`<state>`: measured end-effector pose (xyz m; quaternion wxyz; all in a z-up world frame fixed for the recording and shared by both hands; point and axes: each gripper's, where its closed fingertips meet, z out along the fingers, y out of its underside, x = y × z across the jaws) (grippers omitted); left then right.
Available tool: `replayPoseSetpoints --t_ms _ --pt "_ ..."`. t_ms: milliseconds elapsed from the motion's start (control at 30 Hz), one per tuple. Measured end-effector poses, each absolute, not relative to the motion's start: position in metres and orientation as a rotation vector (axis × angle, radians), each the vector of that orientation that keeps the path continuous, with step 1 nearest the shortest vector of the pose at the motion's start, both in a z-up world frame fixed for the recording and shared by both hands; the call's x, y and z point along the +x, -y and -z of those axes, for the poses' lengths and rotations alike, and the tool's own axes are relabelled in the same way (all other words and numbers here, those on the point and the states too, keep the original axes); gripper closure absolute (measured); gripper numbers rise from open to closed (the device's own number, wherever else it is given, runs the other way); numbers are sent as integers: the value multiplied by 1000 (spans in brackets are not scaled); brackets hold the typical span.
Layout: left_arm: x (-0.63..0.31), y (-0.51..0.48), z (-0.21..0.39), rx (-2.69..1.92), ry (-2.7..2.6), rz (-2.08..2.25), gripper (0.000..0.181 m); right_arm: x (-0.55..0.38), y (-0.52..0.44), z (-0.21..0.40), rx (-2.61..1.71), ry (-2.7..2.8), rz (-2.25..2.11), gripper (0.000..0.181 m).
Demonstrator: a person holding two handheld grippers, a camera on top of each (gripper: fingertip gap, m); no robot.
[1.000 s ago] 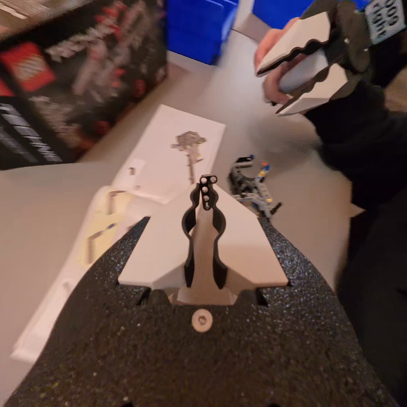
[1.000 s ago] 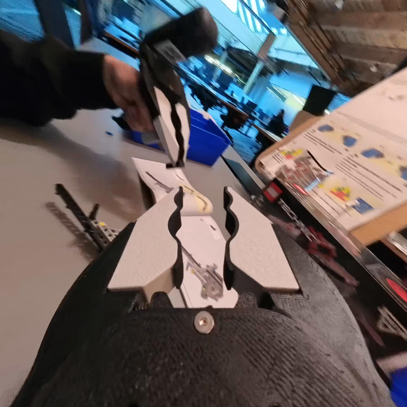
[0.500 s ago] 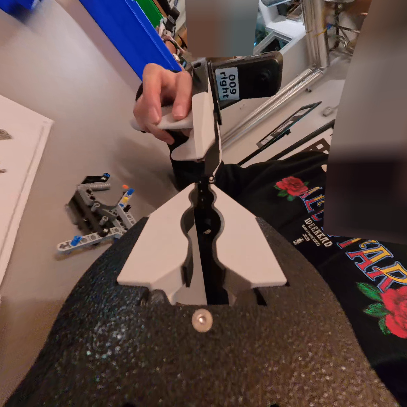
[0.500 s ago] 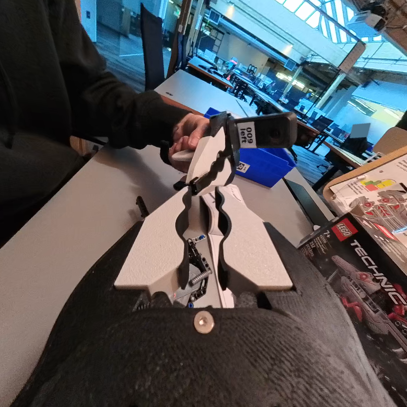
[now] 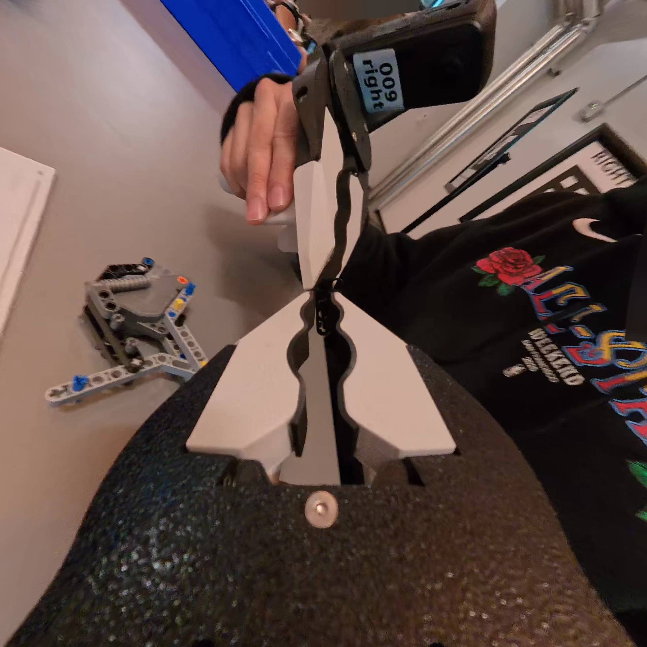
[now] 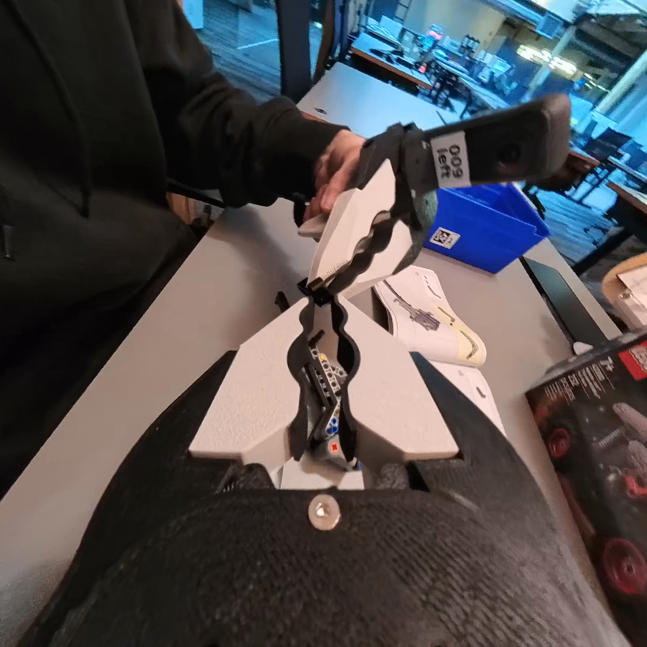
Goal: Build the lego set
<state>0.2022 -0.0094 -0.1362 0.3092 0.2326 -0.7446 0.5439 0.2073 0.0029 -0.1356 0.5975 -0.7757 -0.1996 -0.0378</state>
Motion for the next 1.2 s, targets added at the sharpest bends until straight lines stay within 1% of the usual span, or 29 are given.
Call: replayPoseSetpoints --t_ms 33,167,300,367,500,633,733,800,933,1033,1200 --pt "206 11 137 619 2013 -1462 176 211 -1 136 -1809 416 103 174" --pt "225 16 138 614 2263 -1608 175 230 12 137 -1786 120 85 174" --pt "246 8 149 542 2710 -1654 168 265 42 154 -1823 -312 42 174" --pt "260 2 149 449 2975 -1686 165 280 56 162 -1815 -508 -2 174" --pt "274 1 146 182 3354 -1662 166 288 57 169 -1723 -674 -168 174" --pt "271 11 146 -64 3459 -1606 168 282 49 174 -1729 -684 -250 174" --pt "270 19 154 -224 3517 -1500 166 275 47 162 -1662 -662 -319 174" --pt "272 24 157 -280 3551 -1463 165 276 48 166 -1674 -677 -314 174" --pt "268 32 164 -268 3488 -1449 165 276 47 162 -1623 -683 -347 174" --pt "270 36 160 -204 3479 -1492 170 275 45 161 -1615 -681 -364 174" --pt "271 37 162 -237 3531 -1456 172 273 43 158 -1592 -671 -393 174"
